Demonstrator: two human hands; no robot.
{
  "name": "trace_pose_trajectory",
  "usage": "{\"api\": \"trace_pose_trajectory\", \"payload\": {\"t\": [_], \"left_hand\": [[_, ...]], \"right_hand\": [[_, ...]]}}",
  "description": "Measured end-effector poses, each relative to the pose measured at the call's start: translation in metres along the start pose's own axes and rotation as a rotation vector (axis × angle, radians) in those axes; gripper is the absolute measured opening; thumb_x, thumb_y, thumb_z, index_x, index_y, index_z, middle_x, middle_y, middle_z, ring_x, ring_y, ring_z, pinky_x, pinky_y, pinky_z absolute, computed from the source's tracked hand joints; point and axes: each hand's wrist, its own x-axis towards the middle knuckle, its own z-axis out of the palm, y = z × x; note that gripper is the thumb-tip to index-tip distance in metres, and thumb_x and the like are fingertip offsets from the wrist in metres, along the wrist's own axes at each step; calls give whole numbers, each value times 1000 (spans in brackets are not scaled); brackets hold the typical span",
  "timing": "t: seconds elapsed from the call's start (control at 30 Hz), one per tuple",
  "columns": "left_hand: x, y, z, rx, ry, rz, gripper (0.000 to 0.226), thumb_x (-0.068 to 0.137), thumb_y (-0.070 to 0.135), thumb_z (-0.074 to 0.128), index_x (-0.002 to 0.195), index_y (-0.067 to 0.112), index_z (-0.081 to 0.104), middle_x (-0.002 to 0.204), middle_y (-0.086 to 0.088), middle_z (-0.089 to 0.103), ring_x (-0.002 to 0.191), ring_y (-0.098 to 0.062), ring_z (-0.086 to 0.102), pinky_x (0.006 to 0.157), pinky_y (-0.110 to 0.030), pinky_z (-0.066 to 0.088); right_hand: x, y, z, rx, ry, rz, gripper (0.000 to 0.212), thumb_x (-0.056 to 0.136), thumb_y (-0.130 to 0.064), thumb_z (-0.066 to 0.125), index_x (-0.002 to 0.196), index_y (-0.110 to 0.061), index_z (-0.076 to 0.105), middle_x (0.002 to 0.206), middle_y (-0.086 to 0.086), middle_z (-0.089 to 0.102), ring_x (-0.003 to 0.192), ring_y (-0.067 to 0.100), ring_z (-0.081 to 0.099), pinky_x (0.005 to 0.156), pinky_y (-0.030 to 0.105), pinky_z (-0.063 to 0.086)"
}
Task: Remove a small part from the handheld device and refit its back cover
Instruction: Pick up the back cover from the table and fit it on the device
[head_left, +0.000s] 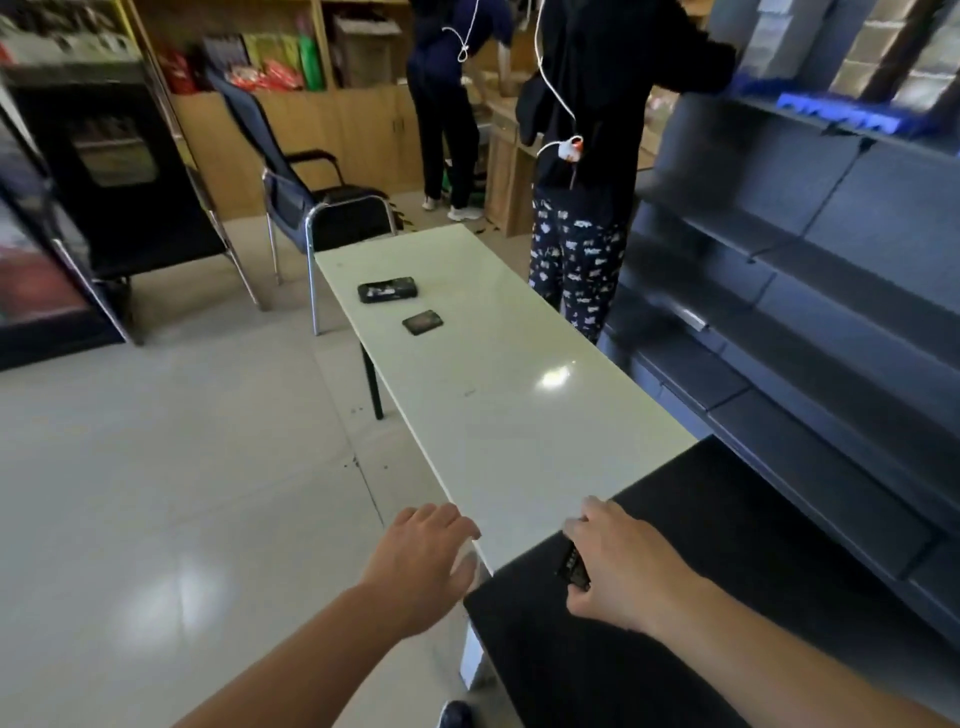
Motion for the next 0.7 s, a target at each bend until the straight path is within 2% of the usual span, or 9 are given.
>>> {"api": "trace_pose_trajectory", "payload": {"t": [0.17, 0.33, 0.7], "left_hand": [[58, -75, -44, 17, -40, -49, 38, 102, 40, 42, 136, 31, 57, 135, 10, 60, 124, -14, 54, 110, -29, 34], [113, -164, -75, 41, -40, -63, 38, 102, 41, 41, 135, 31, 57, 134, 10, 59, 122, -14, 54, 109, -29, 34], [269, -375, -152, 54, -30, 93, 38, 102, 41, 42, 136, 30, 57, 133, 8, 61, 123, -14, 55, 110, -32, 36]], "right_hand": [[109, -16, -40, 23, -27, -44, 39, 85, -39, 63, 117, -17, 56, 118, 4, 47, 110, 25, 52, 82, 35, 53], [210, -42, -79, 15, -18, -53, 38, 87, -36, 62, 118, -15, 55, 122, 6, 47, 112, 25, 50, 80, 34, 50], [422, -108, -153, 38, 17, 104, 43, 87, -42, 61, 122, -17, 55, 122, 4, 48, 115, 23, 50, 89, 35, 54]]}}
